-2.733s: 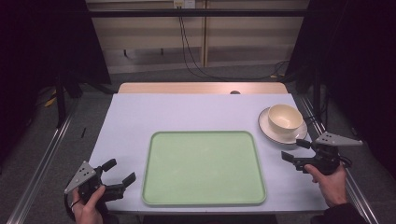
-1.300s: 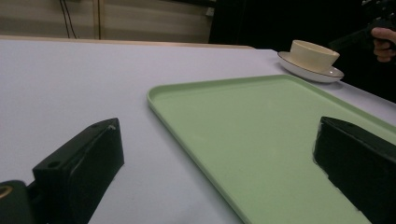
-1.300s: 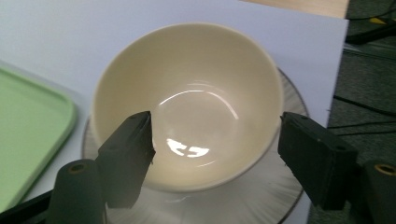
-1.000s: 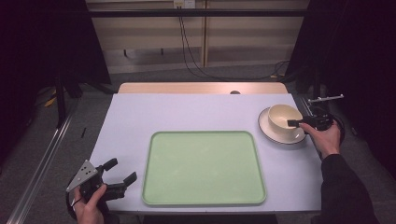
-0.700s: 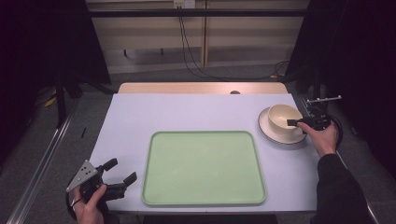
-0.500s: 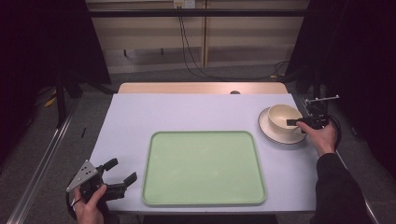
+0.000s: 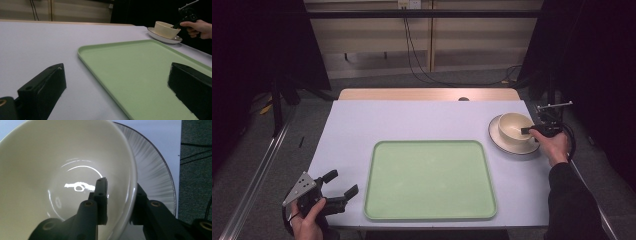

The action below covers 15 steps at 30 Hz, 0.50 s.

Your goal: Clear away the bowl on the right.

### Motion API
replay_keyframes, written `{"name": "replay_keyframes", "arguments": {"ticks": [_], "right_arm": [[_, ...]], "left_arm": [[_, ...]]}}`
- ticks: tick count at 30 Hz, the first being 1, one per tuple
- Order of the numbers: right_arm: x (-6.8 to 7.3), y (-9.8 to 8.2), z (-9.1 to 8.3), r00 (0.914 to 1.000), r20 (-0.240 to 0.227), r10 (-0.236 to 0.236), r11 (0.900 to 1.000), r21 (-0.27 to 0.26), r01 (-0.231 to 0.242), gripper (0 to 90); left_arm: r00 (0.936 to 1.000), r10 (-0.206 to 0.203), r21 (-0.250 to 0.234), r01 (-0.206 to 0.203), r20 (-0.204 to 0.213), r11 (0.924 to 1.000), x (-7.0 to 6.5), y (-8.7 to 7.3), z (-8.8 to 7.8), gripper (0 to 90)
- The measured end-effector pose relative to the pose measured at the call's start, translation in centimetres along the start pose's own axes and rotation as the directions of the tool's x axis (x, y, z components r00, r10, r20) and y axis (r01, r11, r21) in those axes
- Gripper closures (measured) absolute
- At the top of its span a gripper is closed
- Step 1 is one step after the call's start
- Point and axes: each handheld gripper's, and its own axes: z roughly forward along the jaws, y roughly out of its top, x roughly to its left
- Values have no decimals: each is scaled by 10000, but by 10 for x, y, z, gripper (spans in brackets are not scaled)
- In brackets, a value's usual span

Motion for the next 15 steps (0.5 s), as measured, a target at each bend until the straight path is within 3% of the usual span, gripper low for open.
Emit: {"name": "replay_keyframes", "arguments": {"ticks": [8,15], "right_arm": [[-2,2,0,9996,-35,291,9995,-133,-292,827],[-3,0,-1,9991,-283,325,9990,-308,-334,835]], "left_arm": [[10000,-30,9,30,7,10000,0,0,0,18],[10000,-40,7,40,-20,10000,0,0,0,18]]}}
